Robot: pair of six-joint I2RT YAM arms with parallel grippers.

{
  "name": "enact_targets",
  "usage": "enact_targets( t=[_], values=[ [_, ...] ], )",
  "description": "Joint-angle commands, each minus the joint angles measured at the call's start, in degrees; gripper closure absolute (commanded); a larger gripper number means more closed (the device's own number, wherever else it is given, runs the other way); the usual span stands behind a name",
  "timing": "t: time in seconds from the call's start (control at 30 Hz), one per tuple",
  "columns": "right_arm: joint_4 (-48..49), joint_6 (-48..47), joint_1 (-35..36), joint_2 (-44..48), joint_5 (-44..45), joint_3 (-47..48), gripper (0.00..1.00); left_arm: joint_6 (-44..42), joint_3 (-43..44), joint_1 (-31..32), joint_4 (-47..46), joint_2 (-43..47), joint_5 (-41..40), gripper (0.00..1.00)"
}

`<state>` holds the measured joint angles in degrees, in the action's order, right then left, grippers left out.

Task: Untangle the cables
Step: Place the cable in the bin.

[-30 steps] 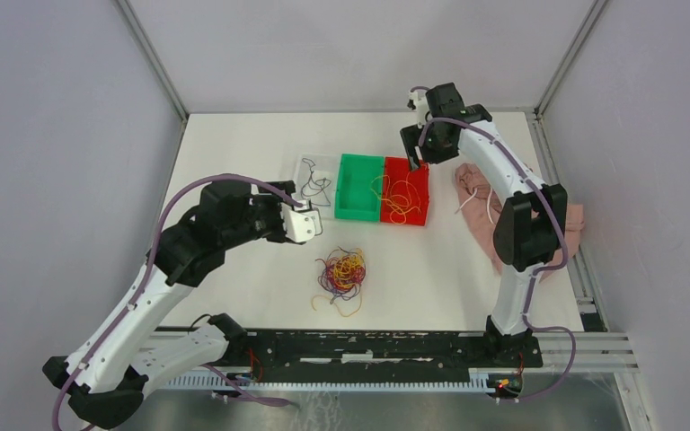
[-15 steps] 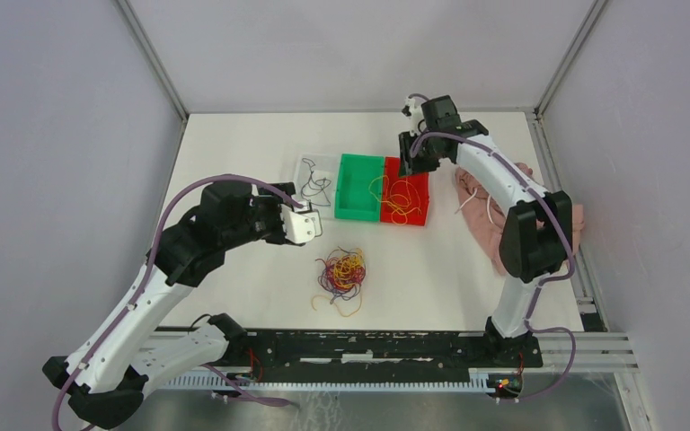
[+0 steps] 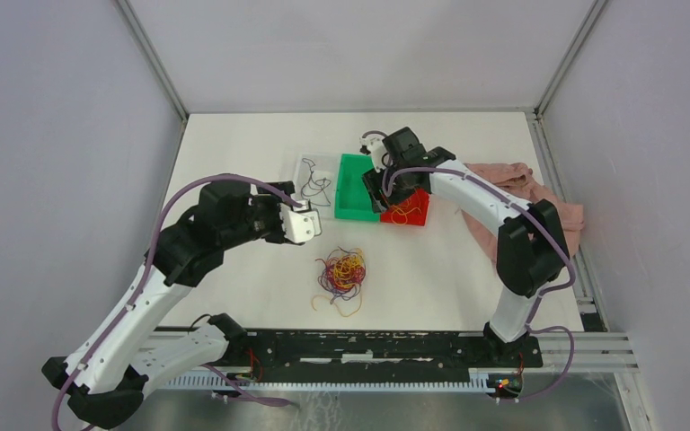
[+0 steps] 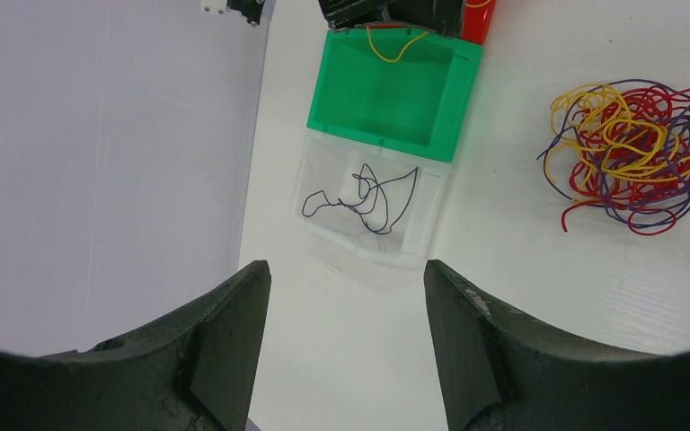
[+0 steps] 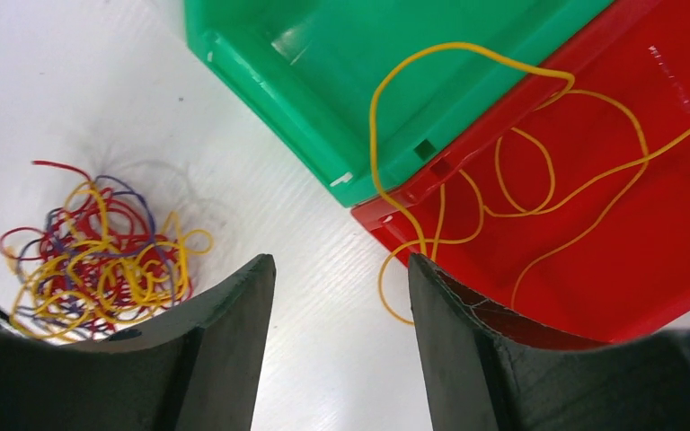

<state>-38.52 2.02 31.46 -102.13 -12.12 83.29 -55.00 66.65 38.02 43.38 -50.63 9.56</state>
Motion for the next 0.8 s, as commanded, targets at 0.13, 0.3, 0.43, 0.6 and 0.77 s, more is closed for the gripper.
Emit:
enact_targets(
  t=[0.13, 0.3, 0.43, 0.6, 0.77],
  values=[
    [2.6, -4.1, 0.9, -2.8, 10.2, 2.6, 0.39, -0.3, 2.1, 0.2, -0.9, 0.5, 0.2, 0.29],
    [3.4, -4.9, 0.8, -3.7, 10.9, 1.9, 0.44, -0.2, 2.2, 0.2, -0.9, 0.4, 0.1, 0.29],
    [4.2, -3.1, 0.6, -4.0, 12.8, 2.0, 0.59, 0.0, 2.1, 0.2, -0.9, 0.5, -0.1, 0.3],
    [5.9, -1.8, 0.0, -3.1, 12.8, 1.1, 0.72, -0.1, 2.2, 0.2, -0.9, 0.9, -0.5, 0.3],
    [6.4, -0.7, -1.6, -3.0, 11.6, 0.8, 0.82, -0.2, 2.5, 0.2, -0.9, 0.9, -0.6, 0.3]
  ],
)
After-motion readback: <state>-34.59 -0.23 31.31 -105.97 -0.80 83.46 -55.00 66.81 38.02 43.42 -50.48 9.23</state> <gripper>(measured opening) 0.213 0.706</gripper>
